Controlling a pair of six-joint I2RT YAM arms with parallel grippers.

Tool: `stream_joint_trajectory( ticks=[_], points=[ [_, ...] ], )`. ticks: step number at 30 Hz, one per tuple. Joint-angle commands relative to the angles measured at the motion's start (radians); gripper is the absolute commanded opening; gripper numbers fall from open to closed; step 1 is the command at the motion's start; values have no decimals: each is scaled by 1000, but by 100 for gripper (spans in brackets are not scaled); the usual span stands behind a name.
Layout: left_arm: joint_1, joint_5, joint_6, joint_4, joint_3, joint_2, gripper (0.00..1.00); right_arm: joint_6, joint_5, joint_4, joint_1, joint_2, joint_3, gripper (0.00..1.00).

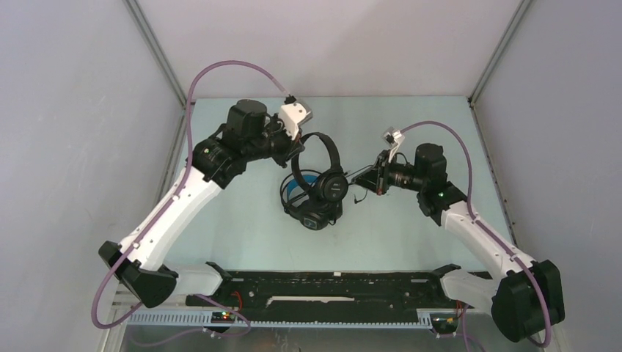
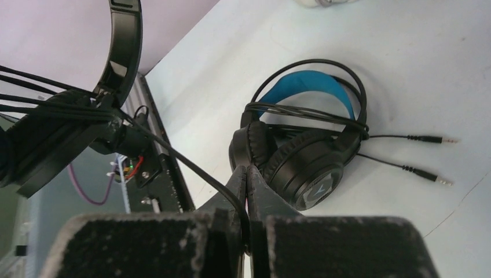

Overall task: Wrap the headphones
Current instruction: Wrap the headphones cable around the headphones.

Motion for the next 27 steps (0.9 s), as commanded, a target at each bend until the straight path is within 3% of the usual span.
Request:
stream_joint_trajectory(
  ticks=[1, 5, 11, 14, 27],
  points=[
    [5, 23, 140, 98, -29, -63, 0, 76, -94, -114, -53, 13, 92, 0],
    [3, -42, 213, 113, -69, -66, 0, 115, -226, -178, -56, 50, 151, 0],
    [-19, -231, 383, 233, -199, -101, 0, 302, -383, -37, -24, 39, 152, 0],
    [-38, -324, 464, 298, -248, -117, 0, 363, -391, -9, -14, 14, 152, 1],
    [-118, -498, 678, 519, -372, -147, 0, 708, -388, 274, 20, 42, 152, 5]
  ],
)
